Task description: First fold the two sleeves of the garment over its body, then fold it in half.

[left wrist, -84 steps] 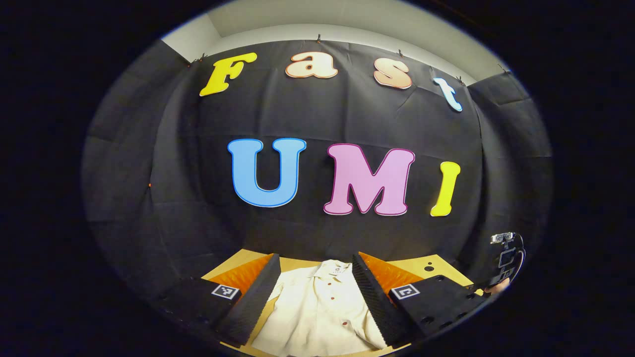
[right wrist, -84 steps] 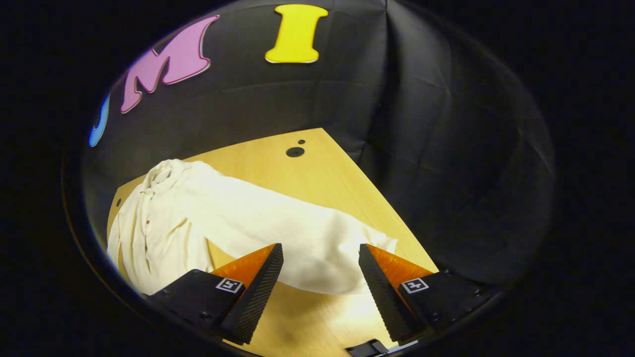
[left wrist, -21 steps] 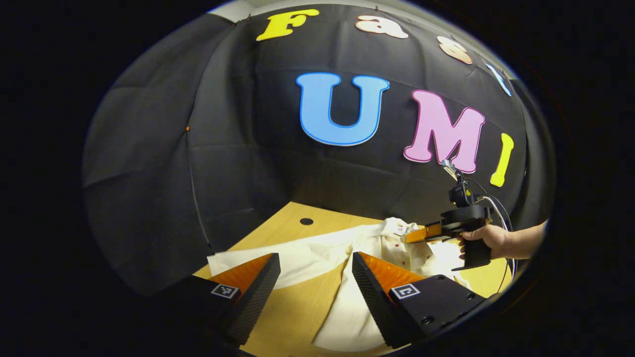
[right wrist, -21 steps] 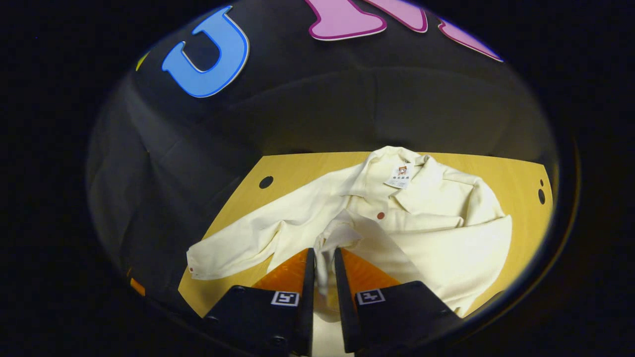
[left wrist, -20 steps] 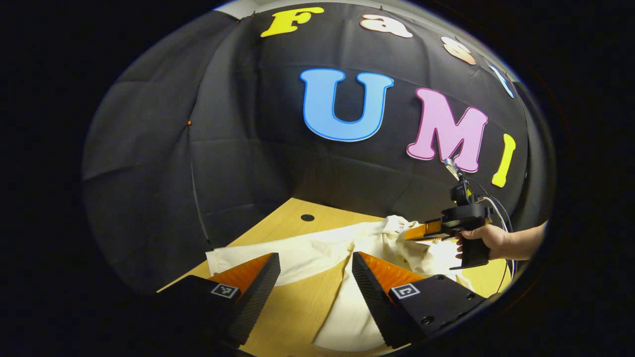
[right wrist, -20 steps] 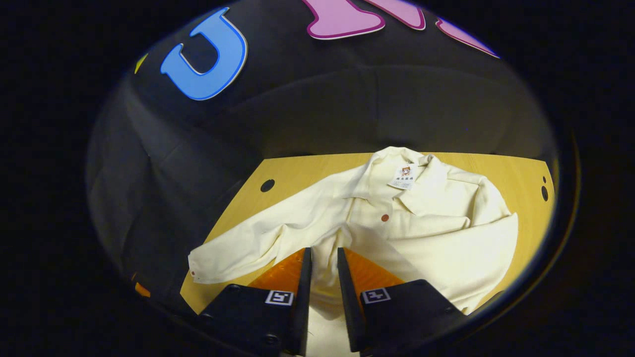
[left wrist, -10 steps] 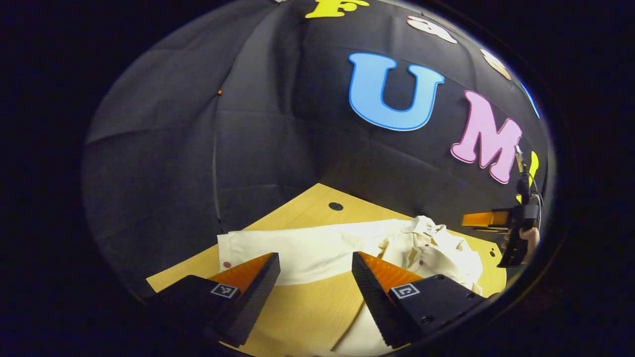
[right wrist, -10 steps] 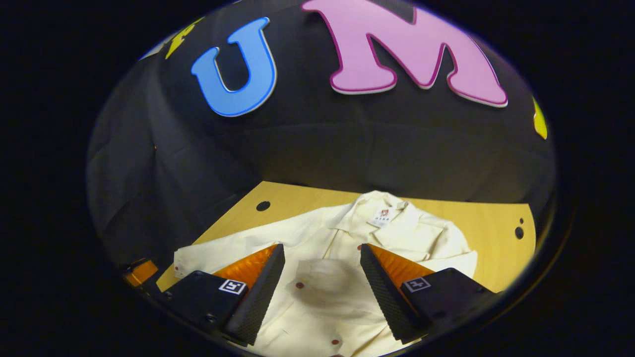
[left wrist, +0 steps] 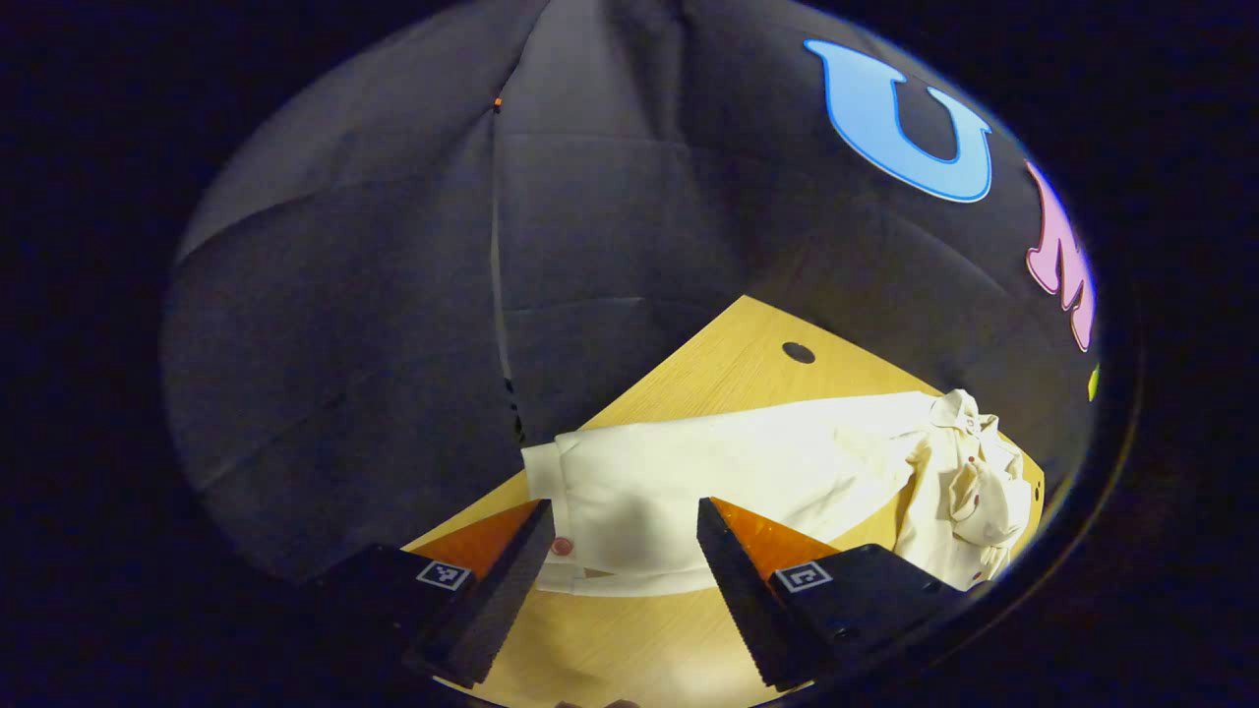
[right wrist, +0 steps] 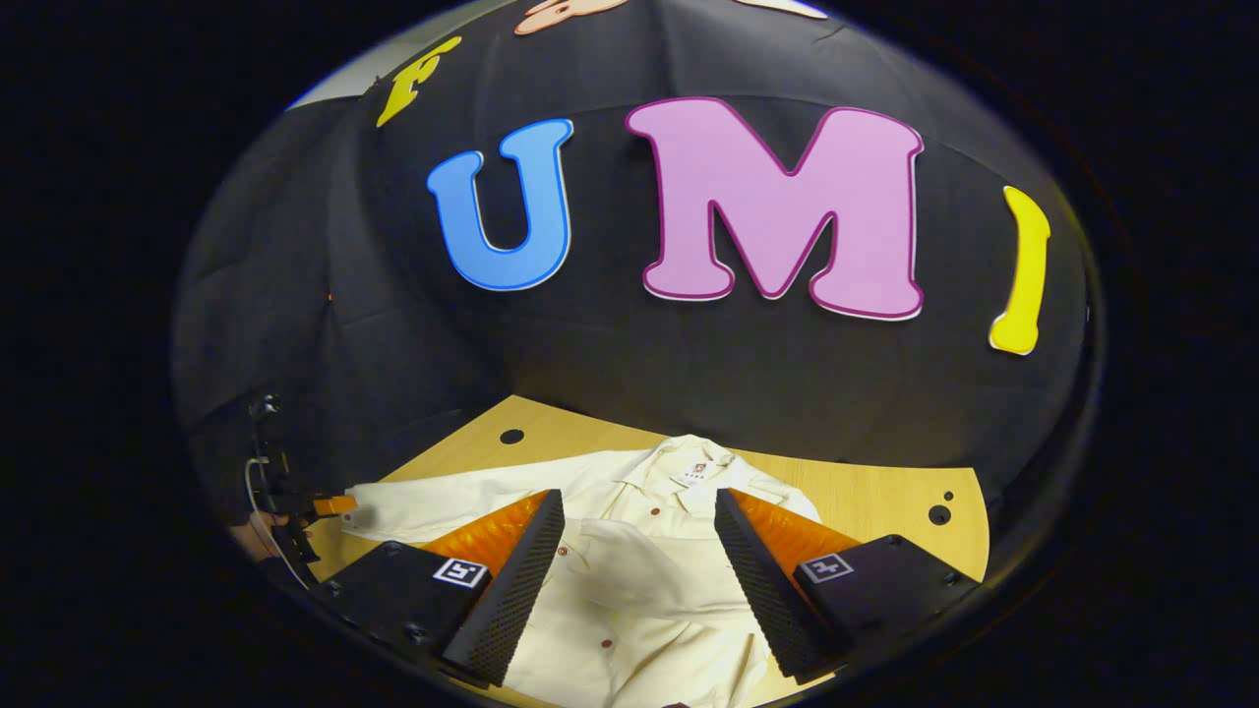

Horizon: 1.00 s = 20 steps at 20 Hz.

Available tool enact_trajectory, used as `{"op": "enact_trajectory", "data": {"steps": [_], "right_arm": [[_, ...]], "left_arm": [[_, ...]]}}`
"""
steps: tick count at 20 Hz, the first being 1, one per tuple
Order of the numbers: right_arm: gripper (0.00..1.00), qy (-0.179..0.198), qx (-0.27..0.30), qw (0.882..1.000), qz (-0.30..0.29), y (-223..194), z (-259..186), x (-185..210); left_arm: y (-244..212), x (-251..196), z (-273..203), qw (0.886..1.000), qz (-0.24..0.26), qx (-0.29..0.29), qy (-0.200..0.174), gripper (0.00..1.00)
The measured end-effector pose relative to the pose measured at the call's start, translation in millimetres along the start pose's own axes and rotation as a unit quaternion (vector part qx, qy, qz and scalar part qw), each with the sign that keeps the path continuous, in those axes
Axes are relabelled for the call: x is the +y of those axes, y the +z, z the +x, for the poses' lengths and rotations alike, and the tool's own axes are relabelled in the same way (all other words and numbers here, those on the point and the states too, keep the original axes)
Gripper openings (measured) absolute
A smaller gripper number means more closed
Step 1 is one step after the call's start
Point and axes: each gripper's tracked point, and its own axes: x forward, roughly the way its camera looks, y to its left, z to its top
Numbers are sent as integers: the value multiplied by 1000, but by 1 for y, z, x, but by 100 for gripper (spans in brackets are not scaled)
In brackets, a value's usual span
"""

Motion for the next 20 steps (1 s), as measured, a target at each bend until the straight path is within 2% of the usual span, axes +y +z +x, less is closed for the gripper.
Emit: {"op": "enact_trajectory", "data": {"steps": [5,6,7,9,12,13,15,16,17,18,20], "right_arm": [[98,-47,-42,998,26,21,-50,-37],[98,-56,-41,997,34,21,-56,-41],[98,-63,-44,996,45,20,-65,-48],[98,-77,-52,994,57,20,-77,-59],[98,-104,-51,993,32,12,-88,-74],[98,-109,-49,993,22,8,-91,-76],[98,-115,-48,992,12,4,-95,-77],[98,-117,-50,992,12,3,-96,-77],[98,-118,-51,992,17,1,-96,-77],[98,-118,-51,992,20,-1,-95,-77],[98,-122,-51,991,20,-3,-96,-80]], "left_arm": [[-15,18,34,998,-22,56,12,96],[-19,20,41,997,-21,66,15,92],[-24,21,46,997,-17,79,18,96],[-24,24,55,996,7,83,27,95],[-27,27,60,993,46,101,37,87],[-22,27,60,993,51,99,33,75],[-18,24,63,994,40,101,31,33],[-15,24,65,994,32,103,32,22],[-14,22,65,994,28,105,25,22],[-12,22,62,994,28,106,19,14],[-6,9,60,993,2,114,-8,7]]}}
